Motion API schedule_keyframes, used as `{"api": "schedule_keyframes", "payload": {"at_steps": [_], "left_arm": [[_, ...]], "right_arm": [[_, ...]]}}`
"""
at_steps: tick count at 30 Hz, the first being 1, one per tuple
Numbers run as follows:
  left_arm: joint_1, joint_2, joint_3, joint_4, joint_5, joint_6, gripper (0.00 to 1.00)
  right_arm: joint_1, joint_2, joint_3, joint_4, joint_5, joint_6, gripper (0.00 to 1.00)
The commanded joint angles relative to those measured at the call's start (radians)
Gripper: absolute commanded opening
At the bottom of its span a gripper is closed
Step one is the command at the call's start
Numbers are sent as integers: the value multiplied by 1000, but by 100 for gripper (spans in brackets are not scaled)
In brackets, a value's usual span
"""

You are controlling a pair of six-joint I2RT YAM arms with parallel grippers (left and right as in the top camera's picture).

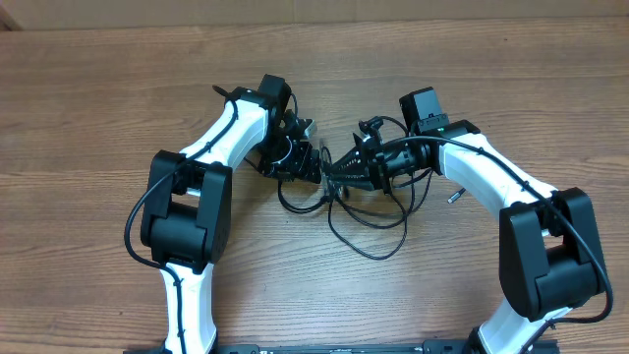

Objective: Untangle cables

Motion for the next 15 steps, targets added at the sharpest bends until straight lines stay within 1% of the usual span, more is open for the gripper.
{"api": "schedule_keyframes", "payload": {"at_steps": [1, 4, 5, 6, 8, 11, 14, 15], "left_arm": [[-6, 10, -11, 8, -10, 1, 68], [-6, 10, -11, 13, -10, 1, 68], [-6, 10, -11, 13, -10, 1, 68], [-6, 10, -11, 13, -11, 1, 68], [-6, 10, -11, 13, -26, 1, 68], [-6, 10, -11, 13, -44, 1, 68], [-6, 10, -11, 16, -83, 0, 67], [-6, 10, -11, 17, -101, 0, 69]], "right_arm": [[-4, -10, 8, 7, -180, -1, 18], [-4, -10, 8, 10, -180, -1, 17], [-4, -10, 8, 10, -180, -1, 13], [-4, -10, 8, 10, -180, -1, 7], [-4, -10, 8, 10, -179, -1, 4], [-4, -10, 8, 11, -150, -1, 4], [-4, -10, 8, 10, -54, -2, 4], [-3, -10, 8, 10, -4, -2, 4]]}}
